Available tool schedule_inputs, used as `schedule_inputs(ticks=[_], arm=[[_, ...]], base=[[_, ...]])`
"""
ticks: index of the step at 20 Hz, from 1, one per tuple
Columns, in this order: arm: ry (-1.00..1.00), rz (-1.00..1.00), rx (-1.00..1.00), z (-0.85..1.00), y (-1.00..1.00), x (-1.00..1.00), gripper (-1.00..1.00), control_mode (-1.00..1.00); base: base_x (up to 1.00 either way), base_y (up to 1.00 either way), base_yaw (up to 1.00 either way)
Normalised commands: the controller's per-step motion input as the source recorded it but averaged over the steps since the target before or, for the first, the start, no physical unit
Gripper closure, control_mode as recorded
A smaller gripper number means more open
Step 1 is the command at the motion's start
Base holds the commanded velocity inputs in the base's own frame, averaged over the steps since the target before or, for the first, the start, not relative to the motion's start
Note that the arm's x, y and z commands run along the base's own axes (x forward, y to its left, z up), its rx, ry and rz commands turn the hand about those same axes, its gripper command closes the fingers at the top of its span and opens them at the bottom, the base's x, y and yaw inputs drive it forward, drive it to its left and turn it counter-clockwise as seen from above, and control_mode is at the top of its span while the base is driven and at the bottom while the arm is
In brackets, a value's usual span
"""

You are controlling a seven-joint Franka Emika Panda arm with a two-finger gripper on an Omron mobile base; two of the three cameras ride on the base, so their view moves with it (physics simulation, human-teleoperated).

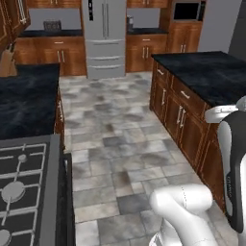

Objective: Locate and retrieve the bar soap and sponge from the cabinet. Place them next to the sink.

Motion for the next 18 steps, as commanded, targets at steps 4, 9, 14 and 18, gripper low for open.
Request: schedule_inputs(ticks=[4,9,14,18], arm=[[0.0,0.0,0.0,0.0,0.0,0.0,1.0,1.0],[0.0,0.0,0.0,0.0,0.0,0.0,1.0,1.0],[0.0,0.0,0.0,0.0,0.0,0.0,1.0,1.0],[0.0,0.0,0.0,0.0,0.0,0.0,1.0,1.0]], base=[[0.01,-0.2,-0.44],[0.01,-0.28,-0.42],[0.0,-0.17,-0.44],[0.0,-0.08,-0.47]])
